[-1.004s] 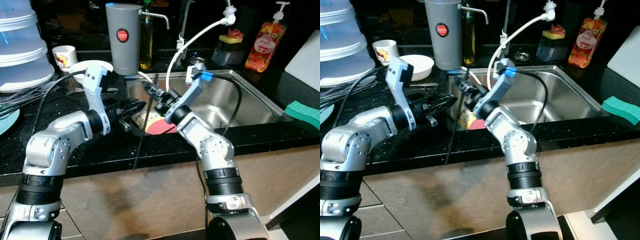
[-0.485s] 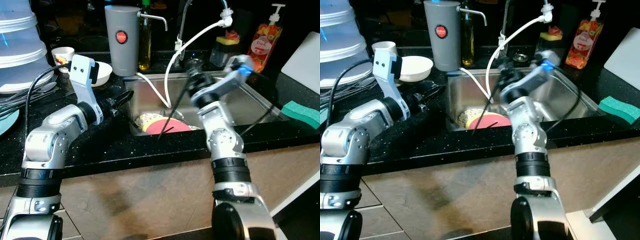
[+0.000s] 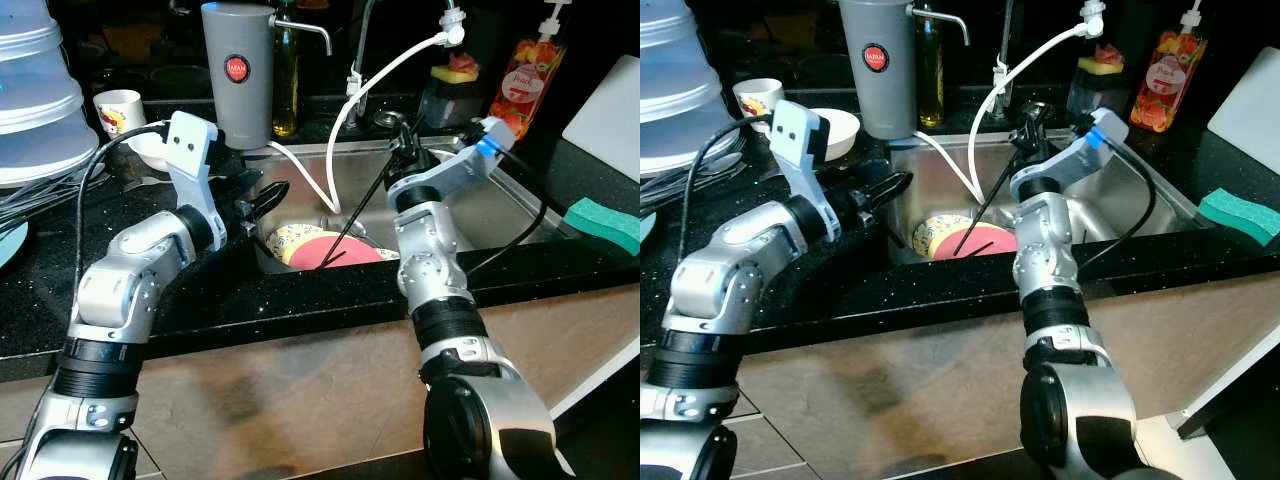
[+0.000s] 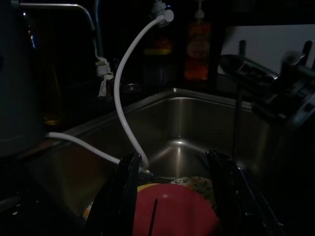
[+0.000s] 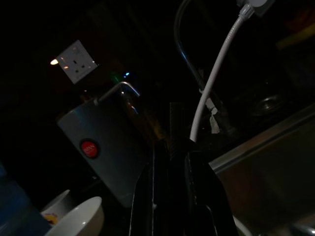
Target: Kitchen organization
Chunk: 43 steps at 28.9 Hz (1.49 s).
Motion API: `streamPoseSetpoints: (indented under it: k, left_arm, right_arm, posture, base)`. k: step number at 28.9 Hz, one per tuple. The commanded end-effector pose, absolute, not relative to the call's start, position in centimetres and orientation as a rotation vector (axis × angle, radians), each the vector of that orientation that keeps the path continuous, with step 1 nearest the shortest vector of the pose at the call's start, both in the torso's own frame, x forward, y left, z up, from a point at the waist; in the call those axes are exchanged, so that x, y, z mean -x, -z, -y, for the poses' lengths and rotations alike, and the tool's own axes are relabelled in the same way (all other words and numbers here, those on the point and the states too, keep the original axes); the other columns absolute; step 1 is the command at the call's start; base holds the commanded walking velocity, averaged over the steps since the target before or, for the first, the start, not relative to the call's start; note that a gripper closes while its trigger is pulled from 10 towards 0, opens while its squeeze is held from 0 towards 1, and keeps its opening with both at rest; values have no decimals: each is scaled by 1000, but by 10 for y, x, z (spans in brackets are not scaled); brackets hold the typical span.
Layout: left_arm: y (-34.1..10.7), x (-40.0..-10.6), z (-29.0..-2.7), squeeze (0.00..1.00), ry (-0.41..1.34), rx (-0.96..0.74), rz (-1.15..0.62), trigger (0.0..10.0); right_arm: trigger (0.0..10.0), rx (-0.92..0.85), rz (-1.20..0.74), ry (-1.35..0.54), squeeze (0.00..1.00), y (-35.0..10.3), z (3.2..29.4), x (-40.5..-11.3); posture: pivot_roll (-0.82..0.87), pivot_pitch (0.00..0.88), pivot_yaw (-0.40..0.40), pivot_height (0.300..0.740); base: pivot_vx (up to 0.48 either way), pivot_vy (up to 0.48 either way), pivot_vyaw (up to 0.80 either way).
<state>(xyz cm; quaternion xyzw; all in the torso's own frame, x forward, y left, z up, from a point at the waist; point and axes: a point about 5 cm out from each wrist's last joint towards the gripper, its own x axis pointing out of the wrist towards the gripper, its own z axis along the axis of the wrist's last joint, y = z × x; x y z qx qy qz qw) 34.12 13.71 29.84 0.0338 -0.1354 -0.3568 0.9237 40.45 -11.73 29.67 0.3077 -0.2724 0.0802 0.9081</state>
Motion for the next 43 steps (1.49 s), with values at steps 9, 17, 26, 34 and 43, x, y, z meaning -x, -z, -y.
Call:
streamPoseSetpoints:
  k: [9,17,26,34,43]
  left_arm:
    - [-289,-326,-123,0,911,-61,267,10000]
    - [-258,-313,-117,0,1024,-199,72,10000]
    - [-249,-322,-127,0,920,-313,33,10000]
    - [-255,-326,-130,0,857,-301,67,10000]
    - [-268,-333,-135,0,771,-270,155,10000]
  right_arm:
    - [0,-492,593,-167,0,-293,104,-404]
    - [0,-437,582,-175,0,-285,100,-404]
    - [2627,-415,580,-173,0,-281,98,-404]
    - [10000,-411,570,-189,1000,-280,95,-405]
    - [10000,-467,616,-239,0,-294,93,-405]
  posture:
    - [64,176,-41,740]
    - [67,189,-43,740]
    - [68,194,-40,740]
    - [65,193,-41,740]
    - [65,181,-36,740]
  base:
    - [0,0,0]
    - [0,0,0]
    - [0,0,0]
    - [0,0,0]
    - [0,0,0]
